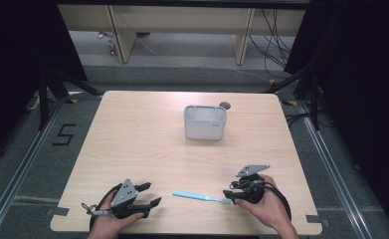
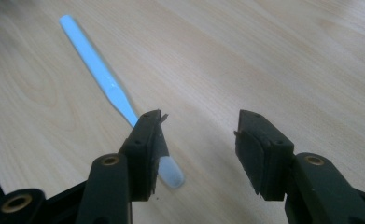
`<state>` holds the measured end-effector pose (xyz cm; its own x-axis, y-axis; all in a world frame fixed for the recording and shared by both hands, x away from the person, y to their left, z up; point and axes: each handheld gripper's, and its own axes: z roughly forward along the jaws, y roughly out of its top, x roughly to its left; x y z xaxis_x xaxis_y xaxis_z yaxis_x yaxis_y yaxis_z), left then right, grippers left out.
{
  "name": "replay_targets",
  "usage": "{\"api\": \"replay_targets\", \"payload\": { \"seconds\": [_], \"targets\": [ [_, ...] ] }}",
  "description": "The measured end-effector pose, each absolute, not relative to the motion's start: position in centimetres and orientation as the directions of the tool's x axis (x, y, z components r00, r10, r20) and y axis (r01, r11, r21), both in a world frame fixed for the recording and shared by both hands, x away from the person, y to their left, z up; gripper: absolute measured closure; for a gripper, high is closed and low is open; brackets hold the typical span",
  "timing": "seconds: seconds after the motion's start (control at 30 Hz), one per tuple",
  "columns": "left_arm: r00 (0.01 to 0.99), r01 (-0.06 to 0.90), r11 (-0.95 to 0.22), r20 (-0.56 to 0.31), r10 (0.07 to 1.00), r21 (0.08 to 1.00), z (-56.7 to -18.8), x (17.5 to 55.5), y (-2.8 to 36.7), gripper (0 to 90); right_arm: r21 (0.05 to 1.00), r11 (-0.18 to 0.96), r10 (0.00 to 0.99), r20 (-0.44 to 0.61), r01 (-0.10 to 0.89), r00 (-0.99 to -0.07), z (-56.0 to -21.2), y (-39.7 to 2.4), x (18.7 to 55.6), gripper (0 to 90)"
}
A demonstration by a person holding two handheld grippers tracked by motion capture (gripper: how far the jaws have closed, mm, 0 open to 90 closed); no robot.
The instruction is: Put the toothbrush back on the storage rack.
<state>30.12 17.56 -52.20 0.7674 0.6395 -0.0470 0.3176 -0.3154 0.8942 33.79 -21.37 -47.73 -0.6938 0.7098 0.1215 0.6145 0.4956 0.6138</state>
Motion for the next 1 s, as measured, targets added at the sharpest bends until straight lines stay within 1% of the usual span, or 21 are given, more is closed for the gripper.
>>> {"api": "replay_targets", "payload": {
  "seconds": [0.07,0.2,0.3,0.33,0.43,0.5,0.57,0.6,0.63,0.67,0.73,0.77,0.83,0.9,0.97,1.0],
  "targets": [
    [0.770,0.314,-0.317,-0.045,0.636,0.895,-52.2,30.1,17.6,35.6,0.601,0.516,0.702,0.112,0.610,-0.703,-47.4,-21.4,33.8,51.0],
    [0.775,0.312,-0.321,-0.044,0.631,0.894,-52.2,30.1,17.6,36.0,0.564,0.514,0.718,0.129,0.646,-0.684,-47.3,-21.5,33.7,50.3],
    [0.780,0.309,-0.313,-0.051,0.624,0.898,-52.2,30.2,17.6,36.1,0.556,0.557,0.696,0.094,0.617,-0.712,-47.5,-21.6,33.7,49.6],
    [0.780,0.310,-0.311,-0.054,0.623,0.898,-52.2,30.2,17.6,36.2,0.561,0.555,0.695,0.093,0.614,-0.713,-47.6,-21.6,33.6,49.5],
    [0.779,0.309,-0.309,-0.053,0.625,0.899,-52.1,30.2,17.6,36.3,0.527,0.597,0.668,0.090,0.605,-0.738,-47.6,-21.7,33.6,49.1],
    [0.782,0.309,-0.309,-0.055,0.621,0.900,-52.1,30.2,17.7,36.3,0.489,0.664,0.625,0.053,0.566,-0.779,-47.4,-21.6,33.7,48.4],
    [0.782,0.306,-0.309,-0.053,0.621,0.901,-52.0,30.2,17.7,36.4,0.455,0.684,0.621,0.048,0.571,-0.782,-47.2,-21.4,33.8,48.5],
    [0.780,0.306,-0.313,-0.048,0.624,0.899,-51.9,30.2,17.7,36.4,0.439,0.709,0.599,0.040,0.553,-0.800,-46.8,-21.4,33.9,48.8],
    [0.780,0.306,-0.313,-0.048,0.624,0.899,-51.9,30.2,17.7,36.4,0.439,0.709,0.599,0.040,0.553,-0.800,-46.8,-21.4,33.9,48.8],
    [0.783,0.302,-0.312,-0.048,0.620,0.901,-51.8,30.3,17.7,36.4,0.420,0.751,0.552,0.023,0.509,-0.833,-46.4,-21.1,34.3,49.4],
    [0.777,0.307,-0.314,-0.046,0.628,0.899,-51.7,30.2,17.8,36.4,0.408,0.767,0.536,0.018,0.495,-0.844,-46.1,-21.0,34.5,49.9],
    [0.779,0.301,-0.299,-0.053,0.625,0.906,-51.7,30.3,17.8,36.4,0.385,0.797,0.499,0.014,0.465,-0.866,-45.9,-20.7,35.0,51.5],
    [0.779,0.300,-0.306,-0.046,0.626,0.903,-51.7,30.3,17.9,36.4,0.376,0.805,0.489,0.019,0.459,-0.872,-45.8,-20.6,35.2,51.9],
    [0.780,0.300,-0.307,-0.047,0.623,0.903,-51.8,30.3,17.9,36.4,0.329,0.847,0.439,0.011,0.418,-0.898,-45.7,-20.0,35.7,53.0],
    [0.778,0.303,-0.314,-0.043,0.626,0.900,-51.7,30.2,17.9,36.4,0.316,0.854,0.433,0.011,0.413,-0.902,-45.7,-19.8,35.8,53.5],
    [0.778,0.304,-0.313,-0.044,0.627,0.900,-51.8,30.2,17.8,36.3,0.283,0.871,0.417,0.009,0.402,-0.909,-45.6,-19.3,36.0,54.5]
  ]
}}
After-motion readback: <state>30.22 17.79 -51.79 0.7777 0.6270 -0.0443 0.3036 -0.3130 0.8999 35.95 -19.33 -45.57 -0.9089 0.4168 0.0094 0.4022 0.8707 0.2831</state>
